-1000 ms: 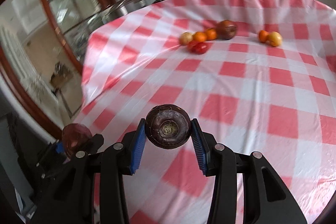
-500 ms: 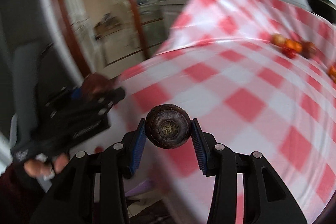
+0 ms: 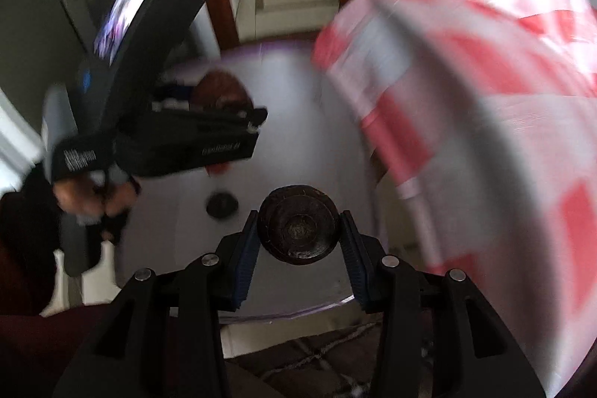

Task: Organize fruits
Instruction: 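Open both tools to drop the held fruits into the white box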

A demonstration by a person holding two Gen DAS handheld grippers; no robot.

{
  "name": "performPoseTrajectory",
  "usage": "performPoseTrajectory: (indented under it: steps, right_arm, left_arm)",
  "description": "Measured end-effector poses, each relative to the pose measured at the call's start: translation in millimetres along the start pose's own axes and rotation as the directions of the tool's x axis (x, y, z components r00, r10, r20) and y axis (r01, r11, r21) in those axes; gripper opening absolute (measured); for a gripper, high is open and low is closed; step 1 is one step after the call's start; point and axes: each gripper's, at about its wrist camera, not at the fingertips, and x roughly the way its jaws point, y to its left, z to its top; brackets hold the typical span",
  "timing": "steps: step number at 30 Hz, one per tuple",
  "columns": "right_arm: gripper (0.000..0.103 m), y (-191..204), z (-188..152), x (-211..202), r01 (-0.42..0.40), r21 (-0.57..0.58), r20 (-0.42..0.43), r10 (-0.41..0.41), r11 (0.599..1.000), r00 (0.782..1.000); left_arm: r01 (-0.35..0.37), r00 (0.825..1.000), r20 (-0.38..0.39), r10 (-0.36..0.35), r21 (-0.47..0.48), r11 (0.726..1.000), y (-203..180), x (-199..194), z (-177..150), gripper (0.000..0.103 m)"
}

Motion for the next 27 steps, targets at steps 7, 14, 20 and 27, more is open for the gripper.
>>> performPoseTrajectory:
  steps: [7,14,20,27]
  right_arm:
    - [0.043,11,2,61,0.053,-0.048,-0.156,-0.06,0.997,0.986]
    - [0.043,28,-3,82,0.099,-0.144,-0.201,-0.127,0.985,0.971]
    - [0.054,28,-5,77,0.099,-0.143,-0.181,-0.125,0.985,0.976]
    - [0.069,20,-2,34,0.039,-0.1,-0.084,-0.048,0.994,0.995]
  left_arm:
    - [-0.012,0.991,-0.134,0.005,-0.05,0.999,12,48,-12,0.062]
    - [-0.055,0.985,-0.164,0.043,-0.066,0.996,17,59,-7,0.062]
    - [-0.084,0.978,-0.196,0.073,-0.052,0.995,15,66,-10,0.063]
    - [-0.212,0.969,-0.129,0.212,0.015,0.977,1,55,2,0.088]
